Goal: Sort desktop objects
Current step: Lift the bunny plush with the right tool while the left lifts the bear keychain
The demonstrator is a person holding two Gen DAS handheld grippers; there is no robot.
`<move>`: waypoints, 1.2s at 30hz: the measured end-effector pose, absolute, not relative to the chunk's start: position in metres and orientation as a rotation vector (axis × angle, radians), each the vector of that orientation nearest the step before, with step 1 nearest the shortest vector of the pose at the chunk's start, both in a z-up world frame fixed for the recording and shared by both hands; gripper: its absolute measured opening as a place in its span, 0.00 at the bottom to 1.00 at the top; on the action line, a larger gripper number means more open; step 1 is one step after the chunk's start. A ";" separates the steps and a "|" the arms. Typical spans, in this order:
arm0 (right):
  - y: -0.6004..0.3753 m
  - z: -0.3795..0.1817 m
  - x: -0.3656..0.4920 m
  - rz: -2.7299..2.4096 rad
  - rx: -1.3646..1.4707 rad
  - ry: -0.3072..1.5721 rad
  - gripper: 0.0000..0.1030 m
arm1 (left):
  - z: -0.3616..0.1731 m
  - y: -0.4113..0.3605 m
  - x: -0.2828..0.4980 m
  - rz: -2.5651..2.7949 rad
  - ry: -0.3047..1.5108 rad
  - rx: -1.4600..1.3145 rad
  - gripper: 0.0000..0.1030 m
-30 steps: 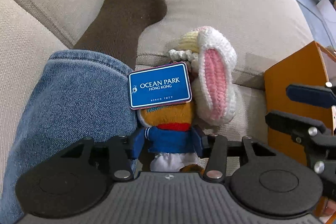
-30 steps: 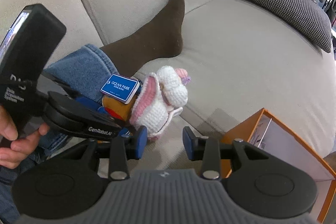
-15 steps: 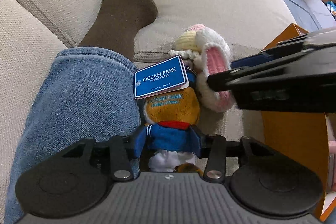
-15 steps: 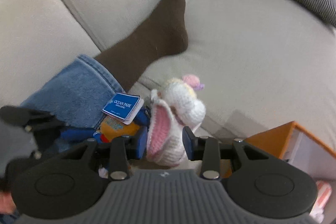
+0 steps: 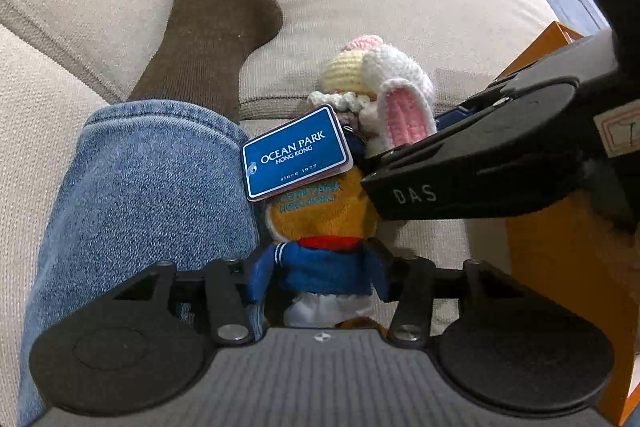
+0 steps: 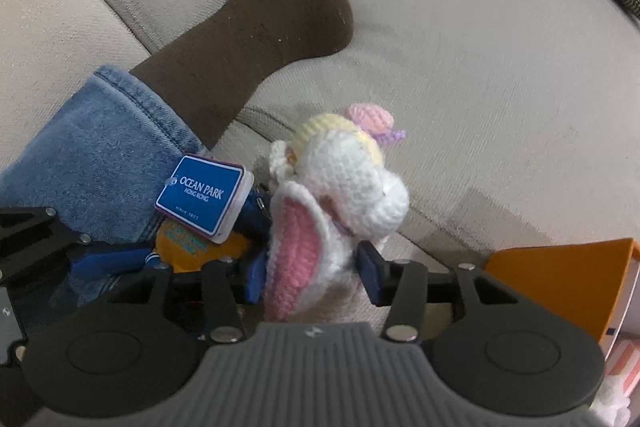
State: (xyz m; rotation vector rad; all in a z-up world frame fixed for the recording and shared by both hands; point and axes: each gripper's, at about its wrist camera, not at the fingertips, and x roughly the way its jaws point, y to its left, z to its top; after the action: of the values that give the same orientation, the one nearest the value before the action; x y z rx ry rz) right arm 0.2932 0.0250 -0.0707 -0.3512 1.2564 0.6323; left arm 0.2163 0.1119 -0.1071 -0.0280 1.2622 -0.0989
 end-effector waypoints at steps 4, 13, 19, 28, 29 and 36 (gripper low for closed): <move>0.021 -0.068 0.292 0.638 -0.327 1.250 0.38 | -0.101 0.122 0.209 -0.090 1.234 -0.058 0.48; -0.005 -0.026 0.270 0.677 -0.259 1.160 0.36 | -0.048 0.131 0.186 -0.080 1.128 -0.110 0.02; -0.022 0.013 0.253 0.689 -0.225 1.087 0.36 | -0.024 0.115 0.178 -0.089 1.121 -0.089 0.03; -0.073 0.059 0.216 0.706 -0.131 0.986 0.36 | -0.078 0.085 0.171 -0.102 1.161 0.074 0.35; -0.083 0.067 0.211 0.707 -0.119 0.968 0.36 | -0.081 0.085 0.170 -0.105 1.143 0.080 0.35; -0.152 0.089 0.183 0.635 -0.069 0.900 0.37 | -0.100 0.078 0.171 -0.117 1.155 0.117 0.51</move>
State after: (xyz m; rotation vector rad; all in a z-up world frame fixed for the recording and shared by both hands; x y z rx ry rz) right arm 0.1830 -0.1520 0.0893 -0.0695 0.9003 0.6353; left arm 0.1712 0.0777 -0.0996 0.1169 1.1551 -0.1172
